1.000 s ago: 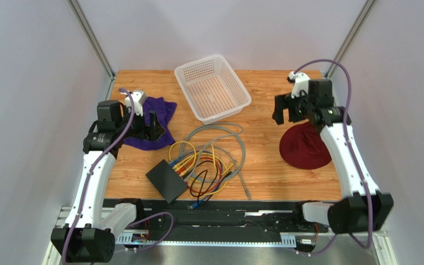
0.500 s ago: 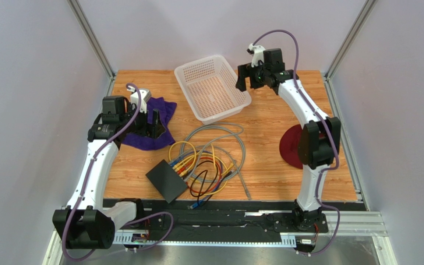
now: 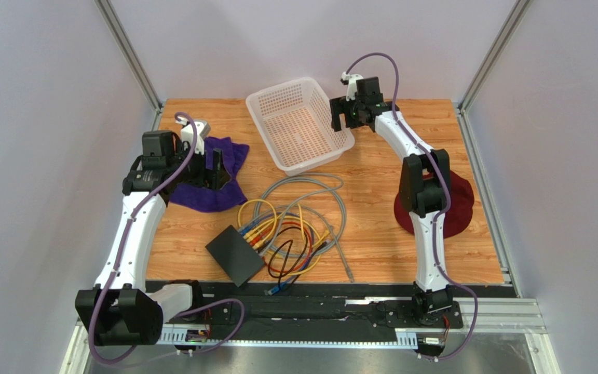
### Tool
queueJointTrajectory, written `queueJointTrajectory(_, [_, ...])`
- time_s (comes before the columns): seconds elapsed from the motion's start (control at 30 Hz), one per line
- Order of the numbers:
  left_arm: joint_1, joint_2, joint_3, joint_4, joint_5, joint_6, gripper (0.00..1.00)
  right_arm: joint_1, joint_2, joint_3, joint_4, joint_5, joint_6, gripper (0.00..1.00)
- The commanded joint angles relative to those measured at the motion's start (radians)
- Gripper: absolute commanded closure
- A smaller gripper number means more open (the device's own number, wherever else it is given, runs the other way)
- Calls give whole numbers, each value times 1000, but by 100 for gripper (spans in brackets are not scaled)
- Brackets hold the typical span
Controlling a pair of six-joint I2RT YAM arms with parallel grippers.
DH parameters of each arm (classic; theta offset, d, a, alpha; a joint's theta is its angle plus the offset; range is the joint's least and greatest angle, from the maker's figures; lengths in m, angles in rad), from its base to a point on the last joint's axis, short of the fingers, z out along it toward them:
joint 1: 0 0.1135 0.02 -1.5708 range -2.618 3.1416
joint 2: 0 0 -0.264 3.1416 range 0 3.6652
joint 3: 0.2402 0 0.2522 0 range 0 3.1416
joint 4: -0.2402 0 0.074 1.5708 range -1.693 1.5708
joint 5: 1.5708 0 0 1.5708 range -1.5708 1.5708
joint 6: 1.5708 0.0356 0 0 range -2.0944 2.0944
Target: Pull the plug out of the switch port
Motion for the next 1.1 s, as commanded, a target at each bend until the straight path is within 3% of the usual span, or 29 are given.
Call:
queueJointTrajectory(0.0, [8, 23, 49, 22, 3, -12, 8, 14, -9, 1, 24, 39, 3, 14])
queueJointTrajectory(0.17, [13, 44, 61, 37, 10, -32, 8, 9, -41, -75, 26, 146, 35, 22])
queueJointTrajectory(0.5, [16, 69, 83, 51, 21, -61, 9, -109, -177, -266, 7, 166, 133, 56])
queueJointTrajectory(0.67, [15, 63, 81, 51, 26, -66, 9, -184, -252, -340, -5, 217, 107, 53])
queueJointTrajectory(1.07, [15, 79, 66, 60, 38, -70, 9, -432, -280, -313, -16, 292, -6, 51])
